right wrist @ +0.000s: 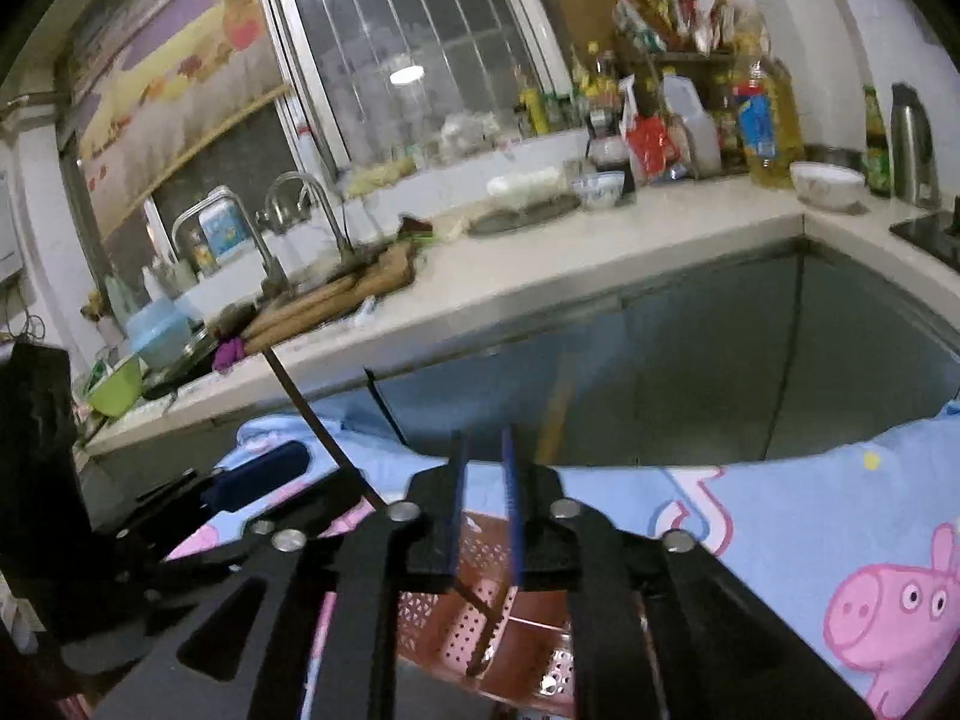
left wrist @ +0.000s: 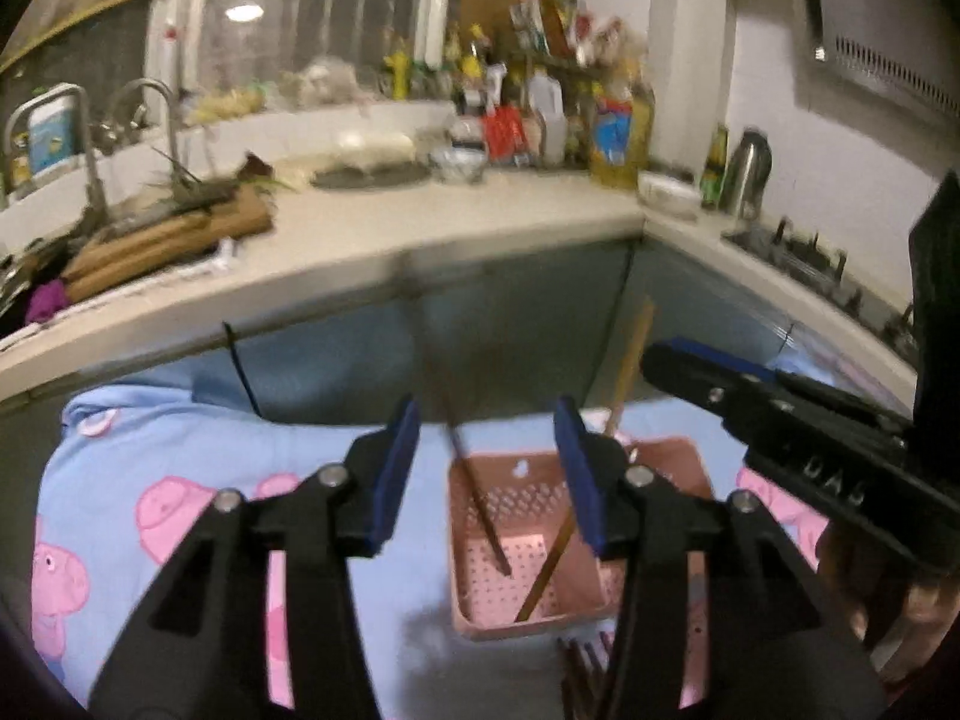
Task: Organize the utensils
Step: 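Lift the left tool's chopstick into the pink caddy while the right tool drops its chopstick in too, then return the left tool to the bundle and grasp a chopstick while the right tool grasps one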
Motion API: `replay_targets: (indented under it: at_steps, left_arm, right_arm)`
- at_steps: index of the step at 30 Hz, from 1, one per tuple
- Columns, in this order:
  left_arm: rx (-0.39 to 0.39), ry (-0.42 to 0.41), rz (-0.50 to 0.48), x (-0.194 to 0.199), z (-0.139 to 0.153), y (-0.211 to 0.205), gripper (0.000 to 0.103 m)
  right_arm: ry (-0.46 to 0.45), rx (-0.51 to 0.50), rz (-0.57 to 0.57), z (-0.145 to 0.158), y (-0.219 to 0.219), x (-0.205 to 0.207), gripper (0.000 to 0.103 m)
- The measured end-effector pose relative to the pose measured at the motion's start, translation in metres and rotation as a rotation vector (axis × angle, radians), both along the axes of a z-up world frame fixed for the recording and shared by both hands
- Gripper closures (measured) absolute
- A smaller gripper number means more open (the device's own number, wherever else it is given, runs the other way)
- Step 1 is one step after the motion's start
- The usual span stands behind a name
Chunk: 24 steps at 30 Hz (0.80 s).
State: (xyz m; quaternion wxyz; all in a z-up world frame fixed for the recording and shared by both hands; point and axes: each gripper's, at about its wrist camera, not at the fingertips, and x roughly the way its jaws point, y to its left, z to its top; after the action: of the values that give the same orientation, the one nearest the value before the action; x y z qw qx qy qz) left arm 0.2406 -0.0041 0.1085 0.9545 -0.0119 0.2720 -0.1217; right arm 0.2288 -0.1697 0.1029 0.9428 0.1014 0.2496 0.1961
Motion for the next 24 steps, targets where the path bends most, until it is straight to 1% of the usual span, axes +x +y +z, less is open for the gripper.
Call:
replay_targets:
  at_steps: [1,2,3,4,5,6,7,8,9,10,11,12,13,14,15,16,17,18,19,20,22,23,24]
  left_arm:
    - [-0.012,-0.019,0.002,-0.010,0.008,0.004,0.058]
    - [-0.019,-0.034,0.008,-0.018,0.013,0.006,0.058]
    - [-0.024,-0.053,0.015,-0.028,0.019,0.009,0.058]
    - [-0.031,-0.070,0.020,-0.038,0.023,0.012,0.058]
    - [-0.038,-0.081,0.021,-0.048,0.026,0.014,0.058]
    - [-0.046,-0.088,0.016,-0.064,0.027,0.017,0.058]
    - [-0.048,-0.087,0.012,-0.072,0.027,0.019,0.058]
    - [-0.044,-0.079,0.004,-0.088,0.021,0.021,0.058]
    - [-0.041,-0.066,-0.005,-0.099,0.014,0.022,0.058]
    - [-0.039,-0.045,-0.018,-0.108,0.005,0.022,0.058]
    - [-0.035,-0.002,-0.042,-0.121,-0.012,0.021,0.059]
    - [-0.032,0.040,-0.062,-0.129,-0.027,0.020,0.060]
    - [-0.031,0.070,-0.080,-0.135,-0.038,0.019,0.063]
    - [-0.026,0.117,-0.106,-0.143,-0.056,0.015,0.067]
    - [-0.019,0.181,-0.143,-0.154,-0.078,0.009,0.069]
    - [-0.016,0.211,-0.162,-0.159,-0.090,0.005,0.070]
    - [-0.012,0.243,-0.182,-0.165,-0.104,0.001,0.071]
    - [0.002,0.281,-0.202,-0.173,-0.119,-0.006,0.073]
    - [0.011,0.303,-0.213,-0.178,-0.129,-0.011,0.073]
    - [0.019,0.322,-0.221,-0.182,-0.137,-0.014,0.073]
    - [0.049,0.339,-0.216,-0.191,-0.151,-0.023,0.073]
    - [0.062,0.341,-0.210,-0.193,-0.154,-0.023,0.073]
    - [0.081,0.353,-0.196,-0.195,-0.162,-0.025,0.073]
  right_arm:
    - [-0.026,0.002,-0.012,0.005,-0.002,-0.006,0.103]
    - [-0.051,0.003,-0.026,0.010,-0.005,-0.013,0.082]
    - [-0.087,0.008,-0.047,0.016,-0.010,-0.023,0.073]
    - [-0.129,0.020,-0.054,0.023,-0.014,-0.038,0.069]
    - [-0.150,0.023,-0.052,0.027,-0.017,-0.049,0.069]
    - [-0.158,0.023,-0.050,0.030,-0.019,-0.057,0.069]
    - [-0.163,0.028,-0.045,0.031,-0.022,-0.068,0.069]
    - [-0.161,0.034,-0.041,0.027,-0.027,-0.085,0.069]
    - [-0.153,0.033,-0.040,0.023,-0.029,-0.094,0.069]
    - [-0.133,0.021,-0.035,0.013,-0.031,-0.106,0.074]
    - [-0.091,-0.005,-0.026,-0.006,-0.032,-0.121,0.085]
    - [-0.046,-0.028,-0.021,-0.024,-0.031,-0.130,0.090]
    - [-0.003,-0.047,-0.014,-0.041,-0.030,-0.138,0.098]
    - [0.057,-0.076,-0.004,-0.065,-0.028,-0.147,0.103]
    - [0.129,-0.107,0.009,-0.092,-0.024,-0.156,0.103]
    - [0.198,-0.130,0.020,-0.120,-0.020,-0.166,0.103]
    - [0.241,-0.148,0.027,-0.140,-0.016,-0.175,0.103]
    - [0.263,-0.167,0.029,-0.151,-0.013,-0.182,0.103]
    - [0.279,-0.199,0.025,-0.165,-0.009,-0.191,0.103]
    - [0.291,-0.218,0.021,-0.174,-0.005,-0.198,0.103]
    - [0.318,-0.212,0.025,-0.184,-0.002,-0.208,0.103]
    - [0.319,-0.222,0.018,-0.185,0.000,-0.210,0.103]
    - [0.306,-0.254,0.002,-0.187,0.003,-0.214,0.103]
